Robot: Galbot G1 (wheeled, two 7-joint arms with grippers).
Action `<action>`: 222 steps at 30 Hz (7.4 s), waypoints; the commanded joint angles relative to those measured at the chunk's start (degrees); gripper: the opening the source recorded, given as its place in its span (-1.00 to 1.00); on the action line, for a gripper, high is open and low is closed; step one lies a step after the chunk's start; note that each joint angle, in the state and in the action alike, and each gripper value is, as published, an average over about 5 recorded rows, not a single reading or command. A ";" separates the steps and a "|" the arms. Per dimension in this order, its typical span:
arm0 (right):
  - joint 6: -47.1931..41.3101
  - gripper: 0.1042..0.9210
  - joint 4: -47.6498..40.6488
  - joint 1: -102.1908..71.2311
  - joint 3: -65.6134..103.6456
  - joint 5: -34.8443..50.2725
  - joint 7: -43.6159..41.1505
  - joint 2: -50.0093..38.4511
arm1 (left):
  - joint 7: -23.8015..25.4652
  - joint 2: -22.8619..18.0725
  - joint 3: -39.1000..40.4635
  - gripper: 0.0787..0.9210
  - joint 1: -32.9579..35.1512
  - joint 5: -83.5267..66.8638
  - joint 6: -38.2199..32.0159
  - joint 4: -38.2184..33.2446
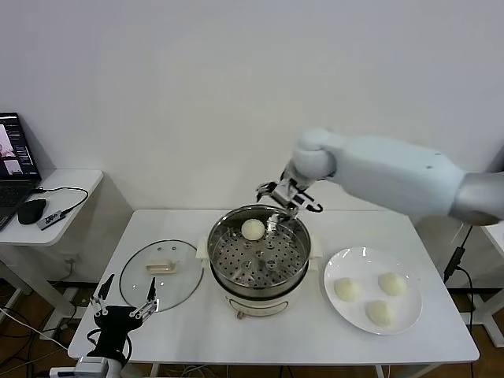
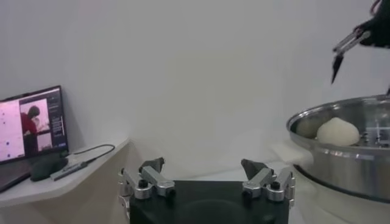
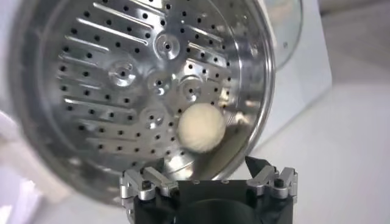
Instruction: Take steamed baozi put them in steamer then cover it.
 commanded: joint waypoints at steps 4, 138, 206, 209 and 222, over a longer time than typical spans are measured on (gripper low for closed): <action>-16.26 0.76 15.02 -0.43 0.14 4.29 -2.88 -27.23 | 1.62 1.59 -0.17 0.77 -0.78 0.03 0.53 -0.03; -33.37 0.23 -11.28 -14.12 2.76 20.67 13.34 25.46 | 3.53 0.16 -1.06 0.77 -2.67 0.82 0.99 1.66; -12.08 0.76 8.80 -54.02 35.76 -14.47 -3.97 -28.63 | 3.42 0.37 1.25 0.77 -1.64 2.73 0.99 2.58; -12.12 0.76 7.65 -54.43 35.84 -14.83 -3.73 -27.62 | 3.42 0.30 1.06 0.77 -1.59 2.72 0.99 2.73; -12.58 0.49 5.79 -55.13 36.14 -15.29 -3.69 -26.19 | 3.41 -0.06 0.90 0.77 -1.71 2.76 1.02 3.22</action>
